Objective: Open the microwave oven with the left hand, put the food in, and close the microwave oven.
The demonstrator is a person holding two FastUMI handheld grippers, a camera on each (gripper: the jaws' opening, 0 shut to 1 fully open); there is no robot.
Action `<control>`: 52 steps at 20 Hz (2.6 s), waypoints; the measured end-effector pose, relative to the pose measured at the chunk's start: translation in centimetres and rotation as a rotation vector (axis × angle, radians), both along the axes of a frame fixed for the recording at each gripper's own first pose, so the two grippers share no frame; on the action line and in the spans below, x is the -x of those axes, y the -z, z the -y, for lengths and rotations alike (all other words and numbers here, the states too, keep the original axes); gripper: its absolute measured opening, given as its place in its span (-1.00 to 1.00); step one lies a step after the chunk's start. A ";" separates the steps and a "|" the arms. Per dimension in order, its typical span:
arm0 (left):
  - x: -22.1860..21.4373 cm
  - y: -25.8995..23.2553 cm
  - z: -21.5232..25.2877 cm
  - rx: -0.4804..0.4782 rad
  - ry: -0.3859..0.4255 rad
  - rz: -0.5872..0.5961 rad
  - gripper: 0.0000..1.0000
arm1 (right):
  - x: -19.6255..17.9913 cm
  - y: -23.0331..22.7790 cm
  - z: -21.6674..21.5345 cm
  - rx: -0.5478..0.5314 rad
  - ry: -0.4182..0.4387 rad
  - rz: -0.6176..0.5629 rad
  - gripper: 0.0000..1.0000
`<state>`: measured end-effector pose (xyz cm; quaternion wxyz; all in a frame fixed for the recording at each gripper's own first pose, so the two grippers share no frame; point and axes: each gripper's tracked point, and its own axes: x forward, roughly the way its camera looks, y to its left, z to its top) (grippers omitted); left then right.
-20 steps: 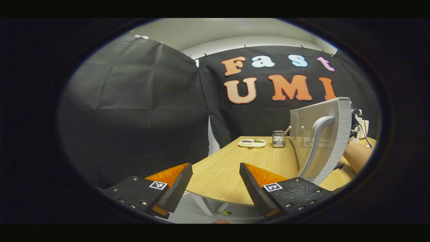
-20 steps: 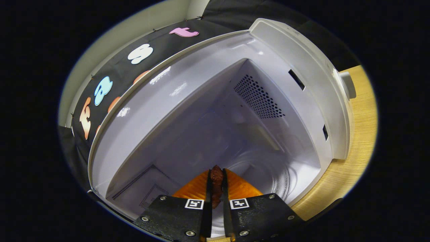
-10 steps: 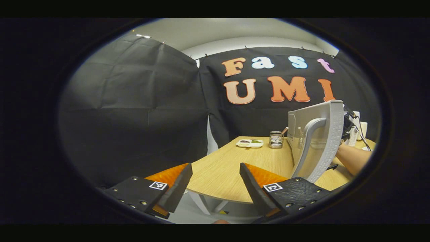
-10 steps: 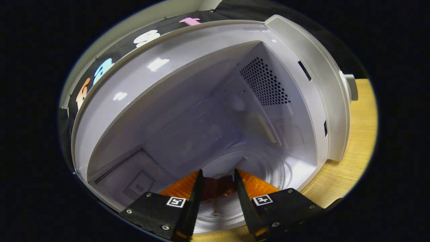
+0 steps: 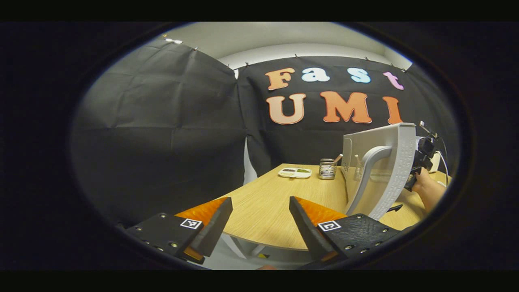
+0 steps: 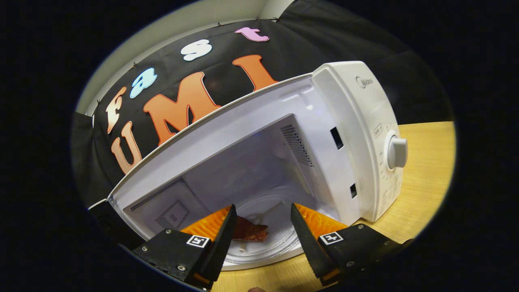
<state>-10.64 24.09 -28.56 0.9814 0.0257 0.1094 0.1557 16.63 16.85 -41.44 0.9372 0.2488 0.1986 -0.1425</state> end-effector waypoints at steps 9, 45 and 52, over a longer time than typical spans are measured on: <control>-2.0 0.3 4.3 0.045 0.090 -0.007 0.75 | 7.2 -5.4 5.2 -0.016 -0.070 0.036 0.69; -13.6 0.1 41.6 0.124 0.748 0.051 -0.57 | 20.4 -15.2 23.2 0.269 -0.293 0.093 0.69; -16.7 2.1 45.6 0.176 0.781 0.008 -0.87 | 19.8 -14.9 23.4 0.285 -0.309 0.087 0.70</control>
